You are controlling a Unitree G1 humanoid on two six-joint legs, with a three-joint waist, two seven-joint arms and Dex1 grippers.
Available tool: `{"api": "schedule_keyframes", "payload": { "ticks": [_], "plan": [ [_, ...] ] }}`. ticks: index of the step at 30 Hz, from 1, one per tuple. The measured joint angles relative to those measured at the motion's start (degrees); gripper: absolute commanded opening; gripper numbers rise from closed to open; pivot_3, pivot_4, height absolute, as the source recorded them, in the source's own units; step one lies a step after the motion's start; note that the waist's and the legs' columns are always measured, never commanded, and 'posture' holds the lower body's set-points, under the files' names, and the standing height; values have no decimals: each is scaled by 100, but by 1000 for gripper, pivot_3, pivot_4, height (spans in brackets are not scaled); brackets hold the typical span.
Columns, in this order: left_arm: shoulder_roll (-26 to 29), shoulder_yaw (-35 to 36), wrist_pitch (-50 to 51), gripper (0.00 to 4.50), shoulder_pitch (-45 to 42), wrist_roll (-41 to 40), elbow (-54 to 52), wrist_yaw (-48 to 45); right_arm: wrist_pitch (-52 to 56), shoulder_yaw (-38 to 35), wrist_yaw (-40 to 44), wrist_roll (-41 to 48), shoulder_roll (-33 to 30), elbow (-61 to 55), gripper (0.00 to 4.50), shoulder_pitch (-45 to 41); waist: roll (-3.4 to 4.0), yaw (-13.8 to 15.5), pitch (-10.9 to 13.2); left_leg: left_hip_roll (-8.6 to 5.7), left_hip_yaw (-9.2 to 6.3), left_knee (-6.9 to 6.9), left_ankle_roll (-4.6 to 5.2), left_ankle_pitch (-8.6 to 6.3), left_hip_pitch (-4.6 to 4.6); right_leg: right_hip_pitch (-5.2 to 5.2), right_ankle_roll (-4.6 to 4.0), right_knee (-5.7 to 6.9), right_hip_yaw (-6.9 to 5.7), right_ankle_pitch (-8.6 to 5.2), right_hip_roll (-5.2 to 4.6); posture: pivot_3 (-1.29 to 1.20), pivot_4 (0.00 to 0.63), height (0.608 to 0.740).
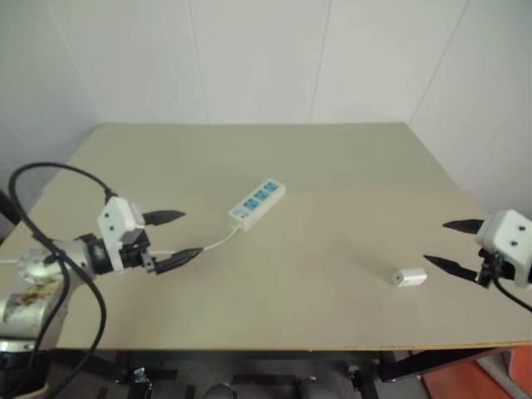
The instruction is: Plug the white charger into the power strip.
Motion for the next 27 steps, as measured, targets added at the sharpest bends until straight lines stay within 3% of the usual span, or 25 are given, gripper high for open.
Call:
{"api": "schedule_keyframes", "payload": {
  "ticks": [8,14,27],
  "plan": [
    [-24,-65,-132,4485,-130,100,178,20,0,-1,-57,19,62,-77,3850,5,0,5,0,0,-1,0,0,0,0,1,0,-1,0,0,0,0,150,740],
    [-321,-551,-198,4485,-680,438,594,188,8,108,-233,25,281,-266,3850,-93,-1,18,-1,-3,-3,5,0,0,-2,4,2,-1,-1,1,0,0,150,740],
    [-1986,-1219,-1088,4485,-2421,1644,2960,1691,168,958,-740,100,666,-366,3850,-1036,-4,14,-3,-7,-7,14,0,0,-4,4,4,5,0,6,0,0,150,740]
  ]
}}
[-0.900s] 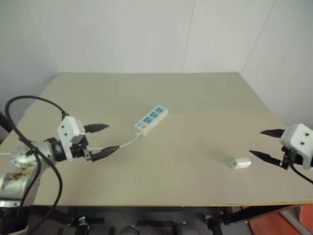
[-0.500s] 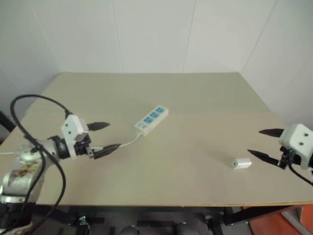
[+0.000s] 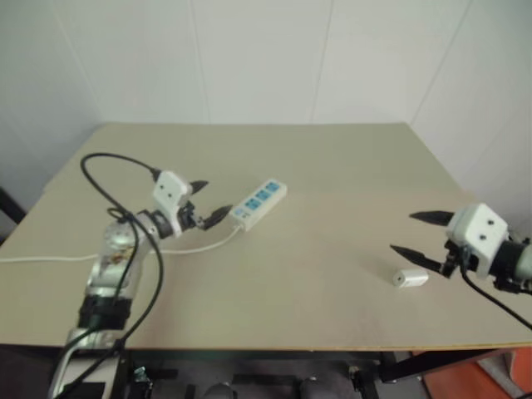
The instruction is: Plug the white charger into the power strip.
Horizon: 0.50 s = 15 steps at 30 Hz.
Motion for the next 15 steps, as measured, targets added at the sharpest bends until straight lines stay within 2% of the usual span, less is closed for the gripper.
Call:
{"api": "schedule_keyframes", "payload": {
  "ticks": [6,15],
  "plan": [
    [-536,-150,-471,4485,-448,213,1185,43,3,201,-210,-88,130,60,3850,-259,0,24,0,-3,-1,4,0,0,-10,-5,1,-2,-1,0,-2,0,150,740],
    [-956,-382,-1621,4485,-1315,669,3413,-126,9,379,-214,-83,157,4,3850,-309,0,19,0,-5,-1,3,1,0,-9,-4,2,-6,-1,1,-1,0,150,740]
  ]
}}
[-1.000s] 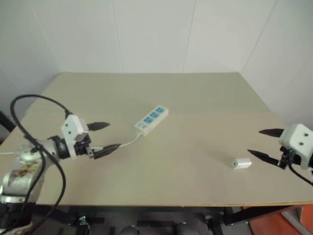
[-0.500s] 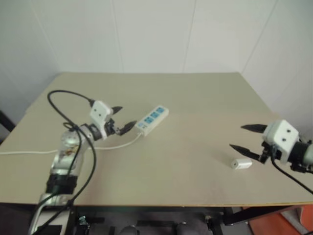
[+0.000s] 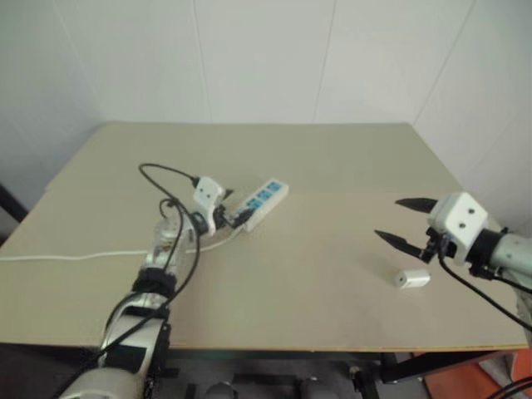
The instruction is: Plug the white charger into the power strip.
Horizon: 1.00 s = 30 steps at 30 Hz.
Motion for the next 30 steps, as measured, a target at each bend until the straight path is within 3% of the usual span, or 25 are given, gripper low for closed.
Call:
{"api": "schedule_keyframes", "payload": {
  "ticks": [8,17,22,30],
  "plan": [
    [-288,-94,-610,4485,-403,454,1335,524,98,-10,-2,25,14,-289,3850,213,-2,3,-1,-2,-2,3,0,0,2,4,1,6,0,0,-1,0,150,740],
    [-505,95,-618,4485,-540,494,1831,720,260,-41,-40,212,35,-544,3850,383,-2,16,-1,-4,-4,4,0,0,4,7,2,6,-1,1,-1,0,150,740],
    [-546,286,-202,3331,-681,377,1929,533,280,-68,-50,215,34,-586,3850,425,-2,17,-2,-4,-4,3,0,0,3,8,3,5,-1,0,-1,0,150,740],
    [-492,264,75,3289,-552,343,1594,-171,280,-90,-46,212,30,-601,3850,461,0,16,-3,-5,-4,2,0,0,3,8,3,3,-1,0,-1,0,150,740]
  ]
}}
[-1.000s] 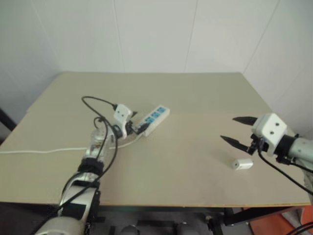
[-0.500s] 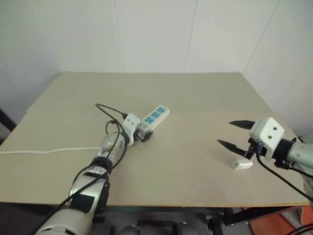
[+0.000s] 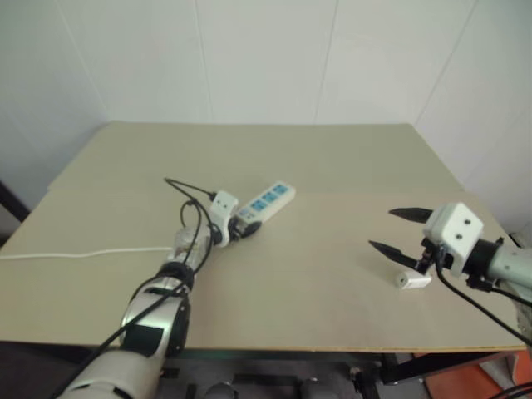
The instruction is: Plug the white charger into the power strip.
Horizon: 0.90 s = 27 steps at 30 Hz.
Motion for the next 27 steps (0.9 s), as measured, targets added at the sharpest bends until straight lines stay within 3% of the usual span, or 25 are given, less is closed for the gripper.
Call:
{"api": "schedule_keyframes", "payload": {
  "ticks": [6,10,18,27],
  "plan": [
    [33,-280,649,3289,973,-210,-1837,-1018,0,-108,6,-1,-1,-10,3850,128,1,0,-1,2,0,1,0,0,-2,-3,0,2,2,0,0,0,150,740],
    [112,-585,1226,4476,1451,-209,-2958,-1207,0,-124,4,0,-4,-3,3850,93,1,-8,0,2,0,2,0,0,3,-2,0,11,3,0,0,0,150,740],
    [296,-877,1506,4476,2242,-339,-4297,-1416,2,-121,2,4,-3,-38,3850,78,1,-12,-1,5,1,2,0,0,2,-4,-1,8,4,0,1,0,150,740],
    [438,-708,737,4476,2231,-696,-4150,-1758,44,-141,19,11,-6,-115,3850,154,1,-10,-1,5,2,1,0,0,2,-3,-1,4,3,0,1,0,150,740]
  ]
}}
